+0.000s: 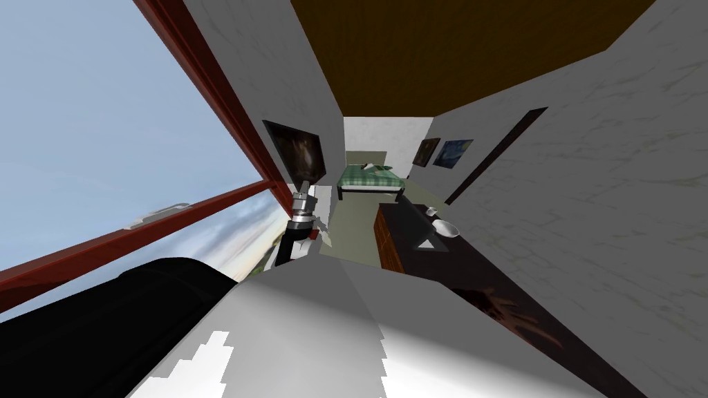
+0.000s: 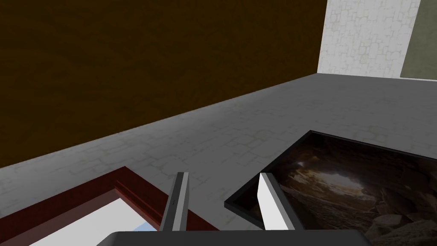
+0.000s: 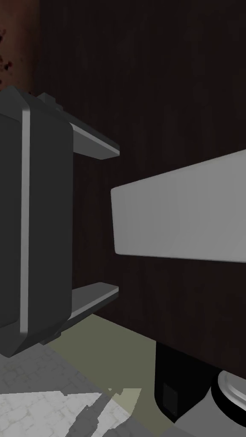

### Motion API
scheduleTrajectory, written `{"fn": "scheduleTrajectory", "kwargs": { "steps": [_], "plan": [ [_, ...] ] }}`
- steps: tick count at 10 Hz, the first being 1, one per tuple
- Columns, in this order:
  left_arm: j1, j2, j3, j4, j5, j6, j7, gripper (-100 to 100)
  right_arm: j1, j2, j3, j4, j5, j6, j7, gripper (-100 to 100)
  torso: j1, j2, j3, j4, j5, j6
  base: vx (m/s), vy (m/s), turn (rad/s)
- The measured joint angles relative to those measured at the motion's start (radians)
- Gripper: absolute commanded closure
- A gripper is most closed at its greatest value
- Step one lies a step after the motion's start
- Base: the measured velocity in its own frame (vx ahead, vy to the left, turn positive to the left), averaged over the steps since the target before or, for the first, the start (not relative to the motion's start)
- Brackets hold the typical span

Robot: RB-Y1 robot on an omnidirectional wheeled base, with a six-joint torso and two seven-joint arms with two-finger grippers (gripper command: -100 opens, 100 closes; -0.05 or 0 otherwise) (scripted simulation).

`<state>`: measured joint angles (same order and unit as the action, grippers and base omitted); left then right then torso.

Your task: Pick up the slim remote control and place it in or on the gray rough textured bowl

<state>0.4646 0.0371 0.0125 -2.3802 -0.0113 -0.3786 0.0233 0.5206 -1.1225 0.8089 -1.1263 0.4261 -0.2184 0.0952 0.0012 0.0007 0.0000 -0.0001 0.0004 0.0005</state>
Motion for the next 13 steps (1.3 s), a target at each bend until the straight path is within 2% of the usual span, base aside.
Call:
{"fn": "scheduleTrajectory", "kwargs": {
  "steps": [1, 2, 4, 5, 6, 8, 10, 11, 13],
  "plan": [
    [0.0, 0.0, 0.0, 0.0, 0.0, 0.0, 0.0, 0, -0.002, -0.018, 0.033, 0.009, 0.009, -0.001, -0.003, -100, 0.0, 0.0, 0.0, 0.0, 0.0, 0.0, 0.004, 0.013, -0.043],
    [0.0, 0.0, 0.0, 0.0, 0.0, 0.0, 0.0, 0, 0.014, -0.022, 0.046, 0.021, 0.019, -0.002, 0.007, -100, 0.0, 0.001, 0.0, 0.0, 0.0, 0.0, -0.006, 0.004, -0.041],
    [0.0, 0.0, 0.0, 0.0, 0.0, 0.0, 0.0, 0, 0.015, -0.019, 0.087, 0.05, 0.038, -0.003, 0.019, -100, 0.0, 0.002, 0.001, 0.0, 0.0, 0.0, -0.01, -0.001, -0.023],
    [0.0, 0.0, 0.0, 0.0, 0.0, 0.0, 0.0, 0, 0.015, -0.019, 0.09, 0.051, 0.039, -0.002, 0.019, 0, 0.0, 0.001, 0.001, 0.0, 0.0, 0.0, 0.0, 0.0, 0.0],
    [0.0, 0.0, 0.0, 0.0, 0.0, 0.0, 0.0, 0, 0.015, -0.019, 0.09, 0.051, 0.039, -0.002, 0.019, -100, 0.0, 0.001, 0.001, 0.0, 0.0, 0.0, -0.014, -0.015, 0.094],
    [0.0, 0.0, 0.0, 0.0, 0.0, 0.0, 0.0, 0, 0.009, 0.008, 0.093, 0.07, 0.038, 0.005, 0.018, -100, -0.002, 0.002, 0.001, 0.001, -0.001, -0.001, -0.023, -0.027, 0.098],
    [0.0, 0.0, 0.0, 0.0, 0.0, 0.0, 0.0, 0, -0.003, 0.06, 0.089, 0.124, 0.039, 0.0, 0.027, -100, -0.003, 0.002, 0.001, 0.001, -0.001, -0.001, -0.022, -0.027, 0.051],
    [0.0, 0.0, 0.0, 0.0, 0.0, 0.0, 0.0, 0, -0.004, 0.062, 0.089, 0.126, 0.039, 0.0, 0.027, 100, -0.002, 0.002, 0.001, 0.001, -0.001, 0.0, 0.0, 0.0, 0.0],
    [0.0, 0.0, 0.0, 0.0, 0.0, 0.0, 0.0, 0, -0.003, 0.063, 0.089, 0.125, 0.039, -0.001, 0.027, 100, -0.002, 0.001, 0.001, 0.0, -0.001, 0.0, 0.0, 0.0, 0.0]
  ]
}}
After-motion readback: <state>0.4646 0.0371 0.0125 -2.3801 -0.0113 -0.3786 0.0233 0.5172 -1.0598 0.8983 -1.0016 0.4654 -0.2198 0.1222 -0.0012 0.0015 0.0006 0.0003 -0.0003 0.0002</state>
